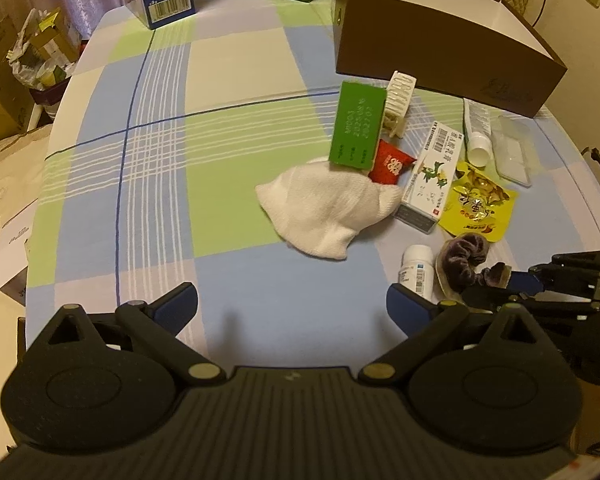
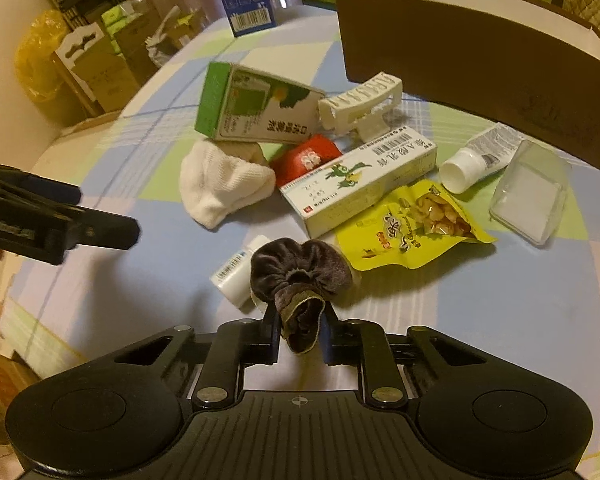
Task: Organize objects
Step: 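Grasp the dark brown scrunchie with the right tool, then lift the scrunchie with the right tool while the left tool grasps the green medicine box, then carry the scrunchie with the right tool while the left tool drops the green box into the brown box, then open the right tool to drop the scrunchie into the brown box, then withdraw both tools from the box back toward the table items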
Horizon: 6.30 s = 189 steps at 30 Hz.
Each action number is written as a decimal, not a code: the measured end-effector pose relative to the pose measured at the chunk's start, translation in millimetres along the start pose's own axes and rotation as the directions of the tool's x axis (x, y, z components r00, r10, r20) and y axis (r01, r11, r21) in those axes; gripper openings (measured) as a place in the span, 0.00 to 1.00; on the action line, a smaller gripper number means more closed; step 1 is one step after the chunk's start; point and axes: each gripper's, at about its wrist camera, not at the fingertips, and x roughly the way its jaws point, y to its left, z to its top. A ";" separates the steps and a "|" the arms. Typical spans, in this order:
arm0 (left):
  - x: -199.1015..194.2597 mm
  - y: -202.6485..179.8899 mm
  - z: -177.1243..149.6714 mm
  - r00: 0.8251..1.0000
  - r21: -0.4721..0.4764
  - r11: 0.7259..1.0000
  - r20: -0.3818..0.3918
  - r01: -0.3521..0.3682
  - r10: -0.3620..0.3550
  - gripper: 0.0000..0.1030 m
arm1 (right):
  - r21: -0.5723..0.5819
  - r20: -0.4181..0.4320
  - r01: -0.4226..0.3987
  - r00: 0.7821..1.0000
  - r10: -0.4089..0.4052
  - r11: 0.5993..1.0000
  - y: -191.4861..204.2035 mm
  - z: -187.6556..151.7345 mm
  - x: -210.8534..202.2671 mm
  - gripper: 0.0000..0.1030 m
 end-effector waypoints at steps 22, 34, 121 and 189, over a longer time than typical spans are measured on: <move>3.8 -28.7 36.8 0.999 0.072 0.997 0.043 0.029 -0.032 0.94 | 0.189 0.148 0.064 0.985 -0.093 0.980 -64.4 31.1 -77.1 0.14; 34.2 -40.7 98.7 0.996 0.145 0.989 0.080 0.013 -0.025 0.82 | 0.283 0.162 0.139 0.968 -0.190 0.949 -127.5 36.6 -95.9 0.14; 158.5 -213.7 325.5 0.988 0.111 0.994 0.147 0.022 -0.038 0.26 | 0.134 0.055 0.096 0.993 -0.104 0.986 -281.0 244.8 21.2 0.14; 5.0 -136.1 200.5 0.973 -0.035 0.999 0.229 0.000 0.008 0.72 | 0.179 0.254 0.036 0.964 -0.081 0.983 -207.5 148.3 -97.7 0.57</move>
